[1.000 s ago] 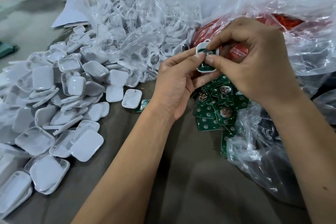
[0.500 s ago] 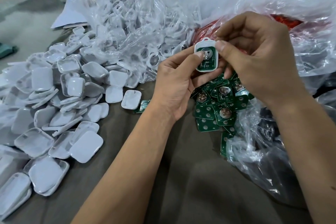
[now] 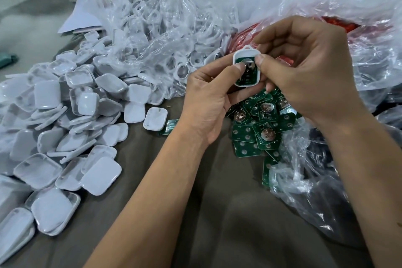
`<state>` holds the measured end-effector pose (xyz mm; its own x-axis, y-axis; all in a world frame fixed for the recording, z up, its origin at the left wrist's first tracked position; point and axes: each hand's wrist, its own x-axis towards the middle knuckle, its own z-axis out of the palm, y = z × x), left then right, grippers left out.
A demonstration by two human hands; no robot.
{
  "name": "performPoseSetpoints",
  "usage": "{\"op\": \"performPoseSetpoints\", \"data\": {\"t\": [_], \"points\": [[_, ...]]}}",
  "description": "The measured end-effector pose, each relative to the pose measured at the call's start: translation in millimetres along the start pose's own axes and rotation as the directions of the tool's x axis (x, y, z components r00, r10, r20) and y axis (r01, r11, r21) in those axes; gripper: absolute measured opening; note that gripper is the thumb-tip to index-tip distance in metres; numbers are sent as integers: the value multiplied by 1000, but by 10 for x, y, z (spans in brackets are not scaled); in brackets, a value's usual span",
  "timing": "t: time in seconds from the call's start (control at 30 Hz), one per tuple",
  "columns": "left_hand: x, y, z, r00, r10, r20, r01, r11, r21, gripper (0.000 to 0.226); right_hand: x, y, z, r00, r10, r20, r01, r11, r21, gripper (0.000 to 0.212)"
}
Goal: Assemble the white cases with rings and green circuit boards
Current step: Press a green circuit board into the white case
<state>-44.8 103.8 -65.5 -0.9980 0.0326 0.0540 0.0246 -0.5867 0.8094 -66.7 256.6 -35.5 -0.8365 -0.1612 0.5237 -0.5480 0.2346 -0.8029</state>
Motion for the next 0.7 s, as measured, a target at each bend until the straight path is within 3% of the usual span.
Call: {"op": "performPoseSetpoints", "data": {"t": [0.7], "points": [[13,8,-14,992,-114,-54,115,993,19,15,-21,39,53,977,205,-53,-198,975,105,14]]}}
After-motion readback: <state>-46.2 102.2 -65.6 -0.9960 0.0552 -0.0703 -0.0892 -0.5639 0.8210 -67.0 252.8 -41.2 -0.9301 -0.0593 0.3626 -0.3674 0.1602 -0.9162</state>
